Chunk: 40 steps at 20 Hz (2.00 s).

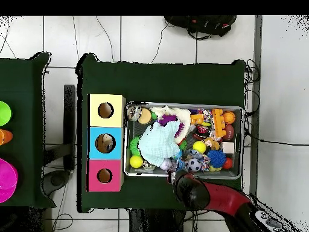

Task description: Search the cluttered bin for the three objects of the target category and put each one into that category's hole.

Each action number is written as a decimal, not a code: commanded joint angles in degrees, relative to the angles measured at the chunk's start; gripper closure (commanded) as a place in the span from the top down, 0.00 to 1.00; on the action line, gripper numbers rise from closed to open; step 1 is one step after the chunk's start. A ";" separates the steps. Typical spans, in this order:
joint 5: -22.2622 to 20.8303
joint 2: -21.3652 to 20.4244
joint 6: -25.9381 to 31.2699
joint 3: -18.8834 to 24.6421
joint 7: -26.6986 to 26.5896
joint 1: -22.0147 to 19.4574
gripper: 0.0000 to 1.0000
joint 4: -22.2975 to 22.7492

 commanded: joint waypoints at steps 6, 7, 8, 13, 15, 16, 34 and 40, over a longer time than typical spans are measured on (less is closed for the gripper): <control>2.96 -5.39 2.96 2.66 6.78 -1.47 1.00 0.38; 3.91 -7.11 4.83 3.35 6.62 -1.58 1.00 1.15; 4.57 -8.37 6.05 3.90 6.48 -1.64 1.00 1.53; 5.39 -7.82 5.79 5.14 6.55 -2.50 1.00 1.36; 5.75 -8.56 5.93 4.80 6.79 -1.91 1.00 1.59; 6.44 -9.97 7.28 4.57 6.84 -1.39 1.00 2.26; 12.93 -19.08 13.10 5.41 4.49 0.66 1.00 5.88; 7.67 -5.85 0.24 1.07 5.80 3.79 1.00 -2.89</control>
